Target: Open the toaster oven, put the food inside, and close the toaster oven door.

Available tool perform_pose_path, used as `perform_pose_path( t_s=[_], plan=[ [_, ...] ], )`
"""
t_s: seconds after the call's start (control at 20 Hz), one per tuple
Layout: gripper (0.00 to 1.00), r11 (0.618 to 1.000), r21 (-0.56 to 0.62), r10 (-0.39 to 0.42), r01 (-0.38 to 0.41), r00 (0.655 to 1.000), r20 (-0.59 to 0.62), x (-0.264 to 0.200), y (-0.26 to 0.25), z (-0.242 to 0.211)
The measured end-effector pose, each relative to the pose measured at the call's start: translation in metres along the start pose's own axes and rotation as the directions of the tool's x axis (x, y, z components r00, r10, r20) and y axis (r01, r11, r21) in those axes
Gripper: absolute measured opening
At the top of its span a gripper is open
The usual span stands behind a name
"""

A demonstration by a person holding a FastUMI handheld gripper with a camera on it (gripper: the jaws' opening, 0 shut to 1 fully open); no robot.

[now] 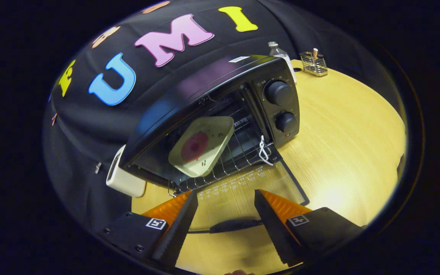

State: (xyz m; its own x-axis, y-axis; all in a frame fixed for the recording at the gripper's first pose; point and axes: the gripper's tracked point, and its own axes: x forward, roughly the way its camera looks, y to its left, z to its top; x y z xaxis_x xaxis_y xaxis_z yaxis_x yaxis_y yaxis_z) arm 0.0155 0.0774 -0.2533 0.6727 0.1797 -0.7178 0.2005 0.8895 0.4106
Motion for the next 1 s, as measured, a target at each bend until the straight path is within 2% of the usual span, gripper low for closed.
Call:
perform_pose_path(
  t_s=[0.2, 0.45, 0.6, 0.8, 1.0],
  plan=[
    [0.98, 0.982, -0.185, -0.054, 0.042, 0.997, -0.062, -0.021, -0.019, -0.035],
    [0.99, 0.909, -0.406, -0.171, 0.094, 0.973, -0.157, -0.032, -0.057, -0.087],
    [0.99, 0.884, -0.45, -0.218, 0.125, 0.963, -0.161, -0.023, -0.065, -0.096],
    [0.99, 0.84, -0.525, -0.24, 0.138, 0.962, -0.13, -0.007, -0.061, -0.096],
    [0.98, 0.838, -0.53, -0.243, 0.131, 0.959, -0.147, 0.01, -0.055, -0.102]
  ],
)
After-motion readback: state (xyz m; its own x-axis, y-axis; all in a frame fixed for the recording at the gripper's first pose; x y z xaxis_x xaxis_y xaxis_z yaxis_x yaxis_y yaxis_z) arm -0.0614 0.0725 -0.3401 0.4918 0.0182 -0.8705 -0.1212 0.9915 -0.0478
